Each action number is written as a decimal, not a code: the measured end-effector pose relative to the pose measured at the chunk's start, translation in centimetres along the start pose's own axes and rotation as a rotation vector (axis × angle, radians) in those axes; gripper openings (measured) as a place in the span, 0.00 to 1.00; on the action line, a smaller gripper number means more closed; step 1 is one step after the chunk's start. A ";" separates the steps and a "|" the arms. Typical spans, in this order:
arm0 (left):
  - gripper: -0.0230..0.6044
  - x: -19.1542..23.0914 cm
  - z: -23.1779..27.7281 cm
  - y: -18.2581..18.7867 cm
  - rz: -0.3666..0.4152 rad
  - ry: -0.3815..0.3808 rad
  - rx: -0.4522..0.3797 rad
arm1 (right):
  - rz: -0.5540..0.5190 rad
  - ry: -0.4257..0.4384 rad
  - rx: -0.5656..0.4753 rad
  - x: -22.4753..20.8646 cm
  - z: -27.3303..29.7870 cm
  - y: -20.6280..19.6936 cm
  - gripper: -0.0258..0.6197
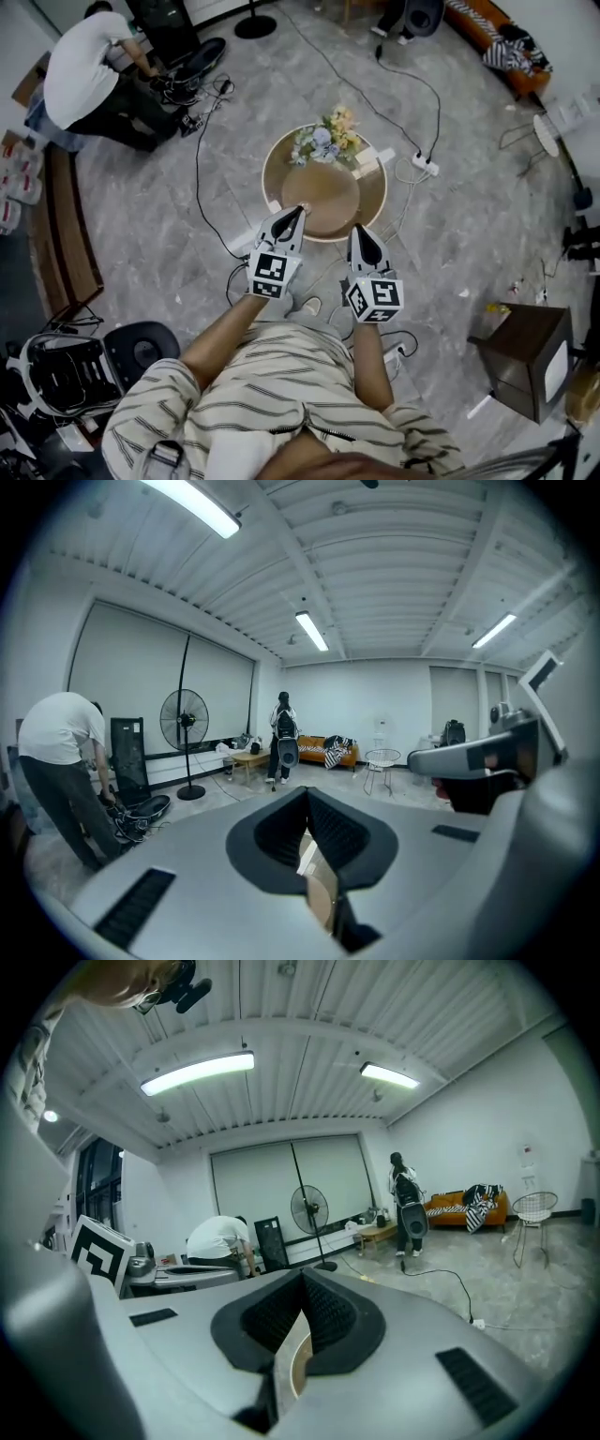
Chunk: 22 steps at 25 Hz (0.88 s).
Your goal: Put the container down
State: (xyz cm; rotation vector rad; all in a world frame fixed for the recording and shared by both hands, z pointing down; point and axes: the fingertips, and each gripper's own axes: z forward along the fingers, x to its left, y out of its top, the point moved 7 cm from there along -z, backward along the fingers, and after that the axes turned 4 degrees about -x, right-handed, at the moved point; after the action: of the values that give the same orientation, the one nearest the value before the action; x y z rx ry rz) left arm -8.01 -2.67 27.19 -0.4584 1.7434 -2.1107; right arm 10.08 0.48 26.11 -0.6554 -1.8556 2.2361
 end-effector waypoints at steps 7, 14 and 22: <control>0.03 1.0 -1.6 3.9 0.040 0.006 -0.074 | -0.043 -0.013 -0.074 1.2 0.3 3.6 0.05; 0.03 1.2 -2.7 5.1 0.016 0.010 -0.099 | -0.068 -0.004 -0.086 1.7 0.6 4.4 0.05; 0.03 1.7 -3.0 5.1 -0.013 0.008 -0.108 | -0.097 0.027 -0.096 2.9 1.5 4.7 0.05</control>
State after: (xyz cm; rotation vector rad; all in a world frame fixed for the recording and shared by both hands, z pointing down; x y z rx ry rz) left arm -10.58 -1.75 21.65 -0.4920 1.8709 -2.0367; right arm 7.57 -0.74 21.12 -0.5944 -1.9475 2.0794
